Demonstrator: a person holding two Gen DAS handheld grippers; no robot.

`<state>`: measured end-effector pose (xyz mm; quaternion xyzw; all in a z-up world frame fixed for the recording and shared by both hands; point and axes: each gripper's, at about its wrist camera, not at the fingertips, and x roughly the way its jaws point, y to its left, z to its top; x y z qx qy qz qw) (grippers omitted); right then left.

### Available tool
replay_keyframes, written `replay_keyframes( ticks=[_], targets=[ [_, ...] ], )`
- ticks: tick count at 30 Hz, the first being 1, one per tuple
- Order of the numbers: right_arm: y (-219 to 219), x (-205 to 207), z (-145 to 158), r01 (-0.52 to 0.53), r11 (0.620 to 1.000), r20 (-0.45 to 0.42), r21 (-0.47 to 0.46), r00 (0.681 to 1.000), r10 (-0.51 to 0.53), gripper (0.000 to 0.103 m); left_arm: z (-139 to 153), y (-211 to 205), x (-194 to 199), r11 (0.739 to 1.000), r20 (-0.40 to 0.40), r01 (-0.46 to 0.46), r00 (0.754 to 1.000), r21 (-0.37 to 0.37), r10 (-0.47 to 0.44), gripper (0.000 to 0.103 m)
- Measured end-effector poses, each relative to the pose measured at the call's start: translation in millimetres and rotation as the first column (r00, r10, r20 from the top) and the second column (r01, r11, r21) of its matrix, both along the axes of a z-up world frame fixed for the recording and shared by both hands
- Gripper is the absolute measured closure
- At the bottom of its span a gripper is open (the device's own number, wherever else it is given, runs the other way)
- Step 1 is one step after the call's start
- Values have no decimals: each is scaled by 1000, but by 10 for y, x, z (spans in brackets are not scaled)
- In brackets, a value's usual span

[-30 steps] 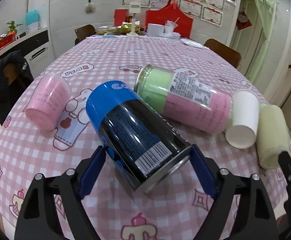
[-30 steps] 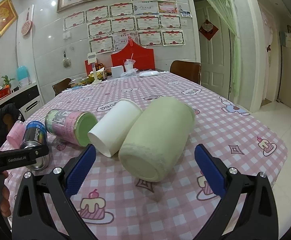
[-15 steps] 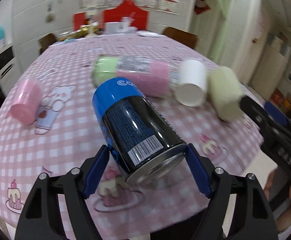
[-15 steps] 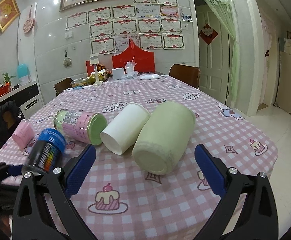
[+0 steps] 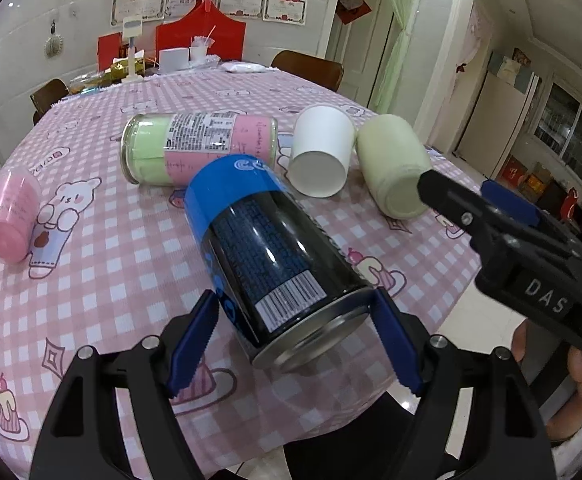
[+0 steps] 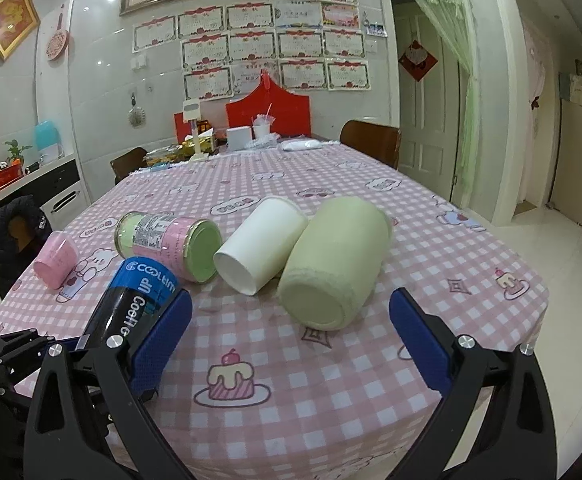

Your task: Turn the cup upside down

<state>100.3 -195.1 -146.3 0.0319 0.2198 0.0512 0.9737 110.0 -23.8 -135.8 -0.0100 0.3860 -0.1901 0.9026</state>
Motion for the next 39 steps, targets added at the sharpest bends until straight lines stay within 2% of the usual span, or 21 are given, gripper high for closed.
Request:
replay_keyframes(
  ticks=[4,7,12,15,20,23,24,29,31,33,39],
  targets=[
    [20,24,16,-29,999,-25,32,999,30,8,15,56,-2,999,-19,-11,1000,-47,10,26],
    [12,55,28,-58,996,-52,74,997,62,8,83,129,-31,994,-8,-7,1000,-106,6,24],
    [47,156,70,-123,978,-119,170,982,144,8,193,285,-88,986,21,-28,999,-162,32,24],
    [118,229,109,-157,966,-155,206,969,190,8,270,461,-106,979,44,-80,995,-189,90,24],
    [300,342,137,-211,953,-189,216,949,253,8,312,755,-86,954,76,-224,967,-197,243,23],
    [405,473,89,-245,936,-247,252,919,307,8,294,853,-54,939,89,-303,943,-164,320,23],
    [455,517,67,-261,927,-270,270,903,333,8,291,873,-53,936,91,-313,940,-160,330,23],
    [594,662,37,-284,912,-331,295,865,377,9,234,959,7,929,93,-351,927,-120,363,23],
    [631,732,8,-291,904,-359,313,845,396,13,216,971,18,930,93,-350,928,-112,361,23],
    [666,829,-33,-291,897,-393,334,822,413,24,205,996,32,930,90,-347,929,-118,358,23],
    [749,953,-103,-307,852,-444,424,750,491,31,177,1044,50,928,87,-349,929,-128,361,23]
  ],
)
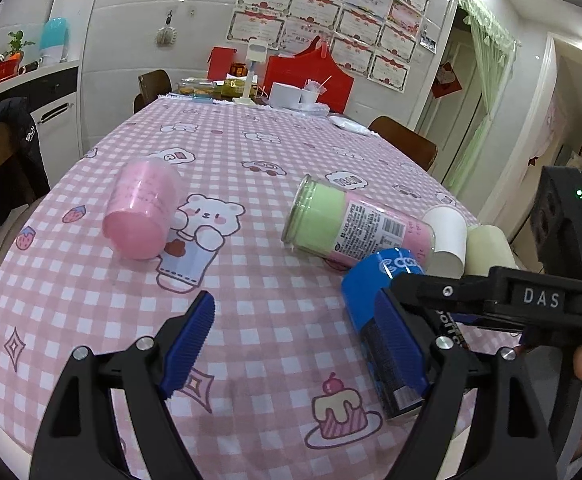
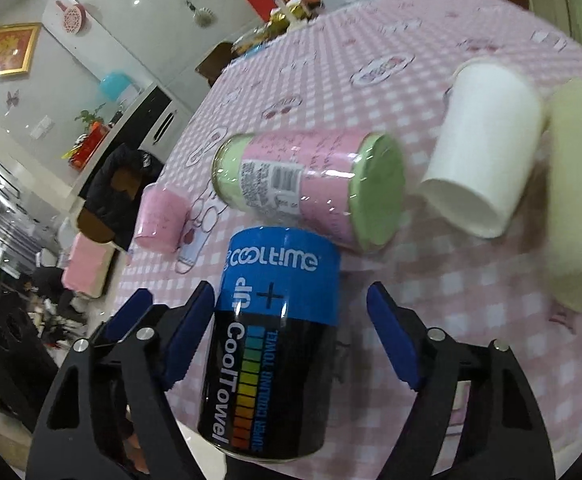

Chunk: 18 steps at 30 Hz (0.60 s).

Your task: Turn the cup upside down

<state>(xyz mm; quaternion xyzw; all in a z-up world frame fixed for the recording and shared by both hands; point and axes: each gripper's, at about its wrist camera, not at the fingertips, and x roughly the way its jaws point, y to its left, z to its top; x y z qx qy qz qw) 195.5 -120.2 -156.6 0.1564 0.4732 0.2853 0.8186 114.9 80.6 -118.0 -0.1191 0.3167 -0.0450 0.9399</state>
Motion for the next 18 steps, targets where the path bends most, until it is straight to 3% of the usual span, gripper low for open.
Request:
replay_keyframes(
  ticks=[4,10,15,18],
  targets=[
    [28,33,-26,-34,999,-42,40,998,36,37,-11,6,-6,1000,0,2,1000,-3,-2,23],
    [-2,13,-9,-38,998,-21,44,999,39,38,-5,-16,-47,1000,4,5,1000,2,-5,23],
    [-63,-172,118,8,1000,115,-11,993,-7,38,33,-35,-103,1000,18,1,1000,-7,-1,23],
    [-95,-337,223,56,996,240,-64,970,-39,39,64,-61,-134,1000,30,5,1000,-14,-5,23]
  ],
)
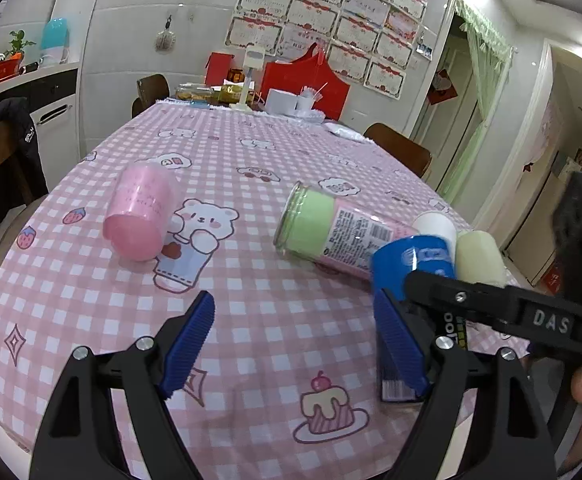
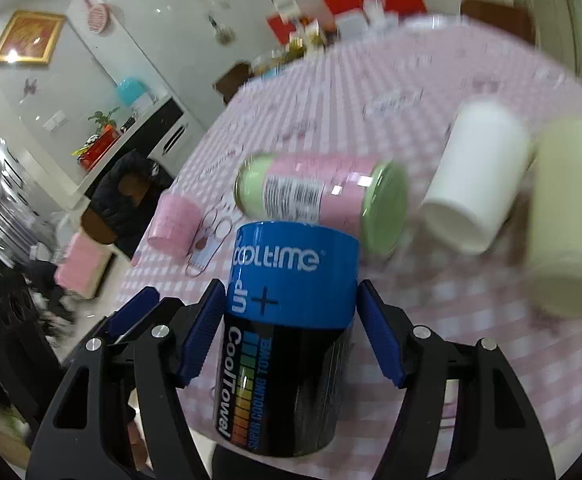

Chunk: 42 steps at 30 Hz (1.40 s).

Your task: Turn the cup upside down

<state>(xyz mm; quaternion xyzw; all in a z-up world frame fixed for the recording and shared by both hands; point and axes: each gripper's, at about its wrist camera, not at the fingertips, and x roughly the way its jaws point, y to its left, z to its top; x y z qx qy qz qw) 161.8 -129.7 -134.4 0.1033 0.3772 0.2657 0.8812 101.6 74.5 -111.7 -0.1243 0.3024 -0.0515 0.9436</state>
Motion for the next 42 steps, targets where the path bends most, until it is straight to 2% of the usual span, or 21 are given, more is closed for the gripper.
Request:
replay_keyframes(
  ticks=[4,9,24,37,42],
  targets=[
    [-26,-196,97,63,995,157,-72,986,-51,39,13,-62,-17,1000,4,11,1000,10,-11,23],
    [25,-280,55,125,981,269,-147,960,-82,40,14,-159,-22,999,1,29,1000,33,-29,23],
    [99,-383,-36,177,966,348,-191,932,-102,40,-84,-156,8,997,-34,34,999,74,-32,23],
    [105,-508,-54,162,973,347,-163,933,-97,40,-82,-223,3,995,-40,48,998,90,-44,23],
    [99,-616,13,149,979,362,-138,928,-91,35,-23,-225,-49,995,-29,67,997,73,-65,23]
  ],
)
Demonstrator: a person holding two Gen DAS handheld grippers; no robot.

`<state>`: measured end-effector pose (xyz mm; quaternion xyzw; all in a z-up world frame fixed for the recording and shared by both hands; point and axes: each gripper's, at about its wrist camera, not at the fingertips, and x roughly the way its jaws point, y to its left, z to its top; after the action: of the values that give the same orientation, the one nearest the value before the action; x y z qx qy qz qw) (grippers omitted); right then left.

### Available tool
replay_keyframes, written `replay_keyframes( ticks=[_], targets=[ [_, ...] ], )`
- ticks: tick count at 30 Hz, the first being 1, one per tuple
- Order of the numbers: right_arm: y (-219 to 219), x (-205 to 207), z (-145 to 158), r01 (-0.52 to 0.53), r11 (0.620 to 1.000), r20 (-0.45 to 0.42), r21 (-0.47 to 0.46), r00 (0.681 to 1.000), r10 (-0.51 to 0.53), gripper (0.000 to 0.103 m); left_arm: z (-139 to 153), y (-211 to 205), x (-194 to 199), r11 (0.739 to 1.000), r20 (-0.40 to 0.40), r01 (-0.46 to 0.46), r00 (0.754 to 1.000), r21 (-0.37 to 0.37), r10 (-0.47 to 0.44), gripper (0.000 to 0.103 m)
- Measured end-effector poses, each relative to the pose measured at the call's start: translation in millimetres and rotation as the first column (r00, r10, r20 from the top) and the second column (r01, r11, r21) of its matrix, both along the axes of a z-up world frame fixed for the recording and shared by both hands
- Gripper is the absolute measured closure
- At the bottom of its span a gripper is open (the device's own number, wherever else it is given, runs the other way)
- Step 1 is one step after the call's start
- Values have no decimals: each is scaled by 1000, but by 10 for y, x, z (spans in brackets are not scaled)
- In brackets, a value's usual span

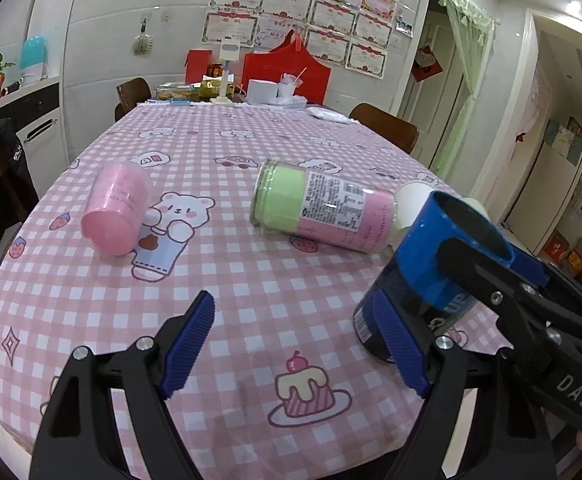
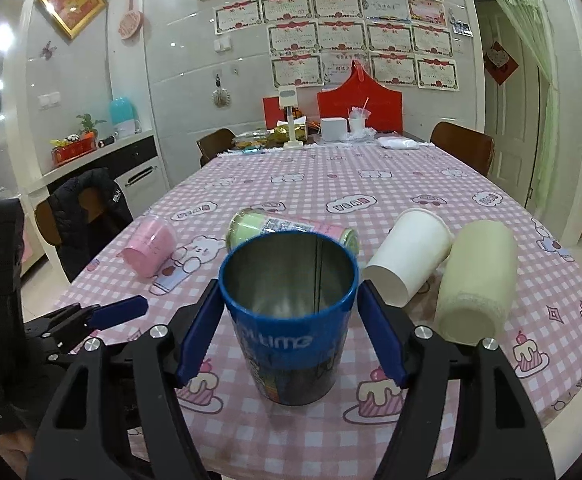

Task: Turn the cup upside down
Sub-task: 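Lower the upright can onto the tablecloth with the left gripper, then open the left gripper and pull it back from the can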

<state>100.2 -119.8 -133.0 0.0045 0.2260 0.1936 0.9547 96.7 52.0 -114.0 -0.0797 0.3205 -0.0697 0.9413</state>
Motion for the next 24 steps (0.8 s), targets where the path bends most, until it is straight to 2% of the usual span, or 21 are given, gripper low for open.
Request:
replay_keyframes(
  ticks=[7,10,13,14,16,24],
  targets=[
    [-189,-207,176,1,999,46,49,999,-4,28,150,-50,-129,1000,44,4,999,15,-5,23],
    [-268,-311,254,39,999,94,38,995,-42,25,248,-106,-193,1000,73,4,997,29,-6,23],
    [-354,-407,302,84,996,145,24,986,-86,22,340,-168,-280,999,111,2,994,49,-7,22],
    [-390,-430,311,95,995,159,23,982,-98,20,373,-187,-308,998,124,0,992,57,-7,16],
    [-441,-488,335,120,993,188,21,975,-121,18,428,-220,-359,998,148,-4,989,69,-6,12],
    [-553,-684,377,182,983,294,1,940,-174,9,670,-346,-583,993,258,-36,966,108,7,12]
  ],
)
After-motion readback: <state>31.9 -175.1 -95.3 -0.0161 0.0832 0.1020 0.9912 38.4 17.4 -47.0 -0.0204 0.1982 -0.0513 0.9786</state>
